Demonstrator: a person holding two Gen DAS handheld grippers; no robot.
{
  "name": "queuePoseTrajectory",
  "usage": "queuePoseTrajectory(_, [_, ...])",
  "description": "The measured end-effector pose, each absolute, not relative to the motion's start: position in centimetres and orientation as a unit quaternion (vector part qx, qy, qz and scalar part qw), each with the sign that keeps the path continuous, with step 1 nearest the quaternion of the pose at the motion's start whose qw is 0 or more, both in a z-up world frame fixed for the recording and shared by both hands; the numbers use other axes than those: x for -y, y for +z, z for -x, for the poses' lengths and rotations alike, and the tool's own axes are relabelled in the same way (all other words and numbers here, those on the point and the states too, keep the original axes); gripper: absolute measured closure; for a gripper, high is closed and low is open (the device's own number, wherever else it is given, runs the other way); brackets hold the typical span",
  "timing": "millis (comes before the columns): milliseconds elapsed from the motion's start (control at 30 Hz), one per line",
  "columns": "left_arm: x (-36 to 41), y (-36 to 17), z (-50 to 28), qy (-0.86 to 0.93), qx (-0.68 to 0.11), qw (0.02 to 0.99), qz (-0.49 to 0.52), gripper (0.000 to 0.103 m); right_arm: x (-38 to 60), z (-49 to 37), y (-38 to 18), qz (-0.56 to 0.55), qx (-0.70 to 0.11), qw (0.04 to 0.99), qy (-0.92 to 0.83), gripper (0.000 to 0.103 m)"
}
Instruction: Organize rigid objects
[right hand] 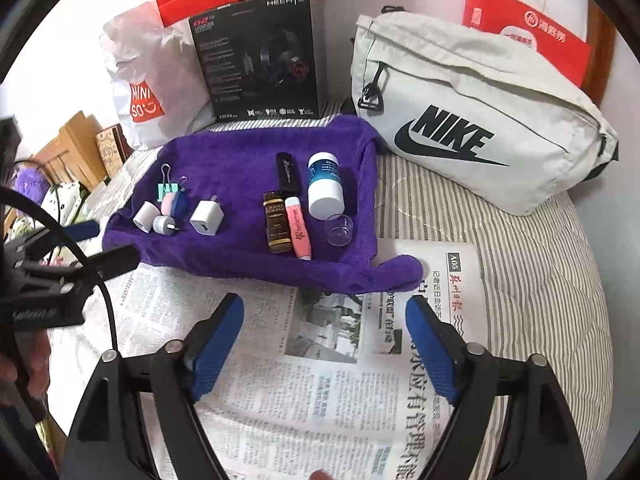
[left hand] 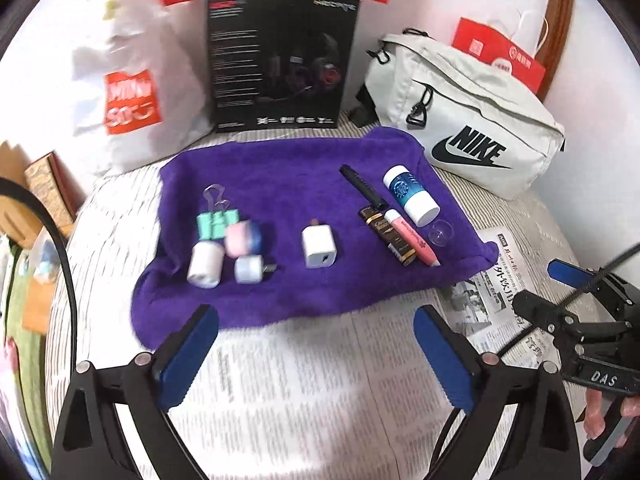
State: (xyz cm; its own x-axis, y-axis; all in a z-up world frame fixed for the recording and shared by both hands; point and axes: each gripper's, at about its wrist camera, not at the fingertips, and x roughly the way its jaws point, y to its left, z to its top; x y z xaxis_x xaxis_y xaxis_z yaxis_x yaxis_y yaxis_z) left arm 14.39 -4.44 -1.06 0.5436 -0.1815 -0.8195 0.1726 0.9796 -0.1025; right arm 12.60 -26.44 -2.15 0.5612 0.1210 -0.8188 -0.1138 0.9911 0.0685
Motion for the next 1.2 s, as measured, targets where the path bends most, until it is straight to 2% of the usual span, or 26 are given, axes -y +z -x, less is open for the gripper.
queuePoseTrajectory(133, [3.1,-0.6,-12.0,-0.085,-0.466,0.880,0.015,0.001,25.9,-11.3,-1.4,-0.023,-0.466,0.882,0.063,0.015])
queuePoseTrajectory(333, [2.1,-0.3,-9.2,-0.067,-0.467,0.881,0.023,0.001,25.2,-8.9,0.1,-0.010,-0.456,0.889,0.035,0.000])
queuePoseTrajectory(1200, [3.0,2.5,-4.6,-0.040,-0.449,0.892,0.009,0.001,26.8,-3.3,3.7,-0.006,-0.433,0.902,0.012,0.000])
